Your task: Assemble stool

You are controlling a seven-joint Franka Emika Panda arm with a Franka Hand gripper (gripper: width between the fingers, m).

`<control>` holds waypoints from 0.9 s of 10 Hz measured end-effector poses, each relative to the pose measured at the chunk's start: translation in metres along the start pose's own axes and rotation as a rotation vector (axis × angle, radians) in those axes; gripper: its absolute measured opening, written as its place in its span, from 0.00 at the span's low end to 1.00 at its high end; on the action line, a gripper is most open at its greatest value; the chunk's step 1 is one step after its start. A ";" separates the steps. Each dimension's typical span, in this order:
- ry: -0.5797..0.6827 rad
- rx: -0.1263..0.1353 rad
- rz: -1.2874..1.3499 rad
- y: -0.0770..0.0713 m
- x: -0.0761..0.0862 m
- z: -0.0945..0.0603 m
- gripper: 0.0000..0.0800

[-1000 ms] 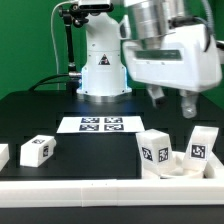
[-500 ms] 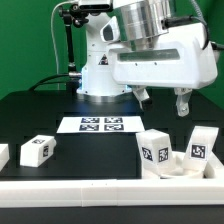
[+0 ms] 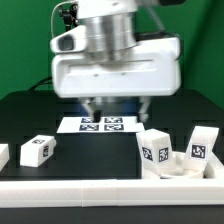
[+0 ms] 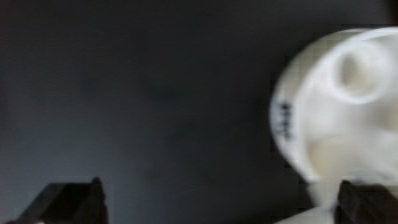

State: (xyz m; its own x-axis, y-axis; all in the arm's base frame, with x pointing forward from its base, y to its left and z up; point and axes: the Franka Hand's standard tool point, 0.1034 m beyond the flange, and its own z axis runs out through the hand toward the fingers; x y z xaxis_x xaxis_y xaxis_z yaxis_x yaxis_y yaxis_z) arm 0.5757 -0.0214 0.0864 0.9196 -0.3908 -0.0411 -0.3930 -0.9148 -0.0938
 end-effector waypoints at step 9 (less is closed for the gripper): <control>0.001 -0.024 -0.001 0.060 0.015 0.002 0.81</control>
Offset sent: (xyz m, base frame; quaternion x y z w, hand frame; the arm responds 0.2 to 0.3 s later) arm 0.0000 0.0000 0.0000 0.0000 0.0000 0.0000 1.0000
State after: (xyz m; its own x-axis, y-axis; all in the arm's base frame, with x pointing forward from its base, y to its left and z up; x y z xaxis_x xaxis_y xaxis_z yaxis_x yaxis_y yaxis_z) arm 0.5660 -0.0823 0.0777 0.9201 -0.3897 -0.0402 -0.3916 -0.9175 -0.0697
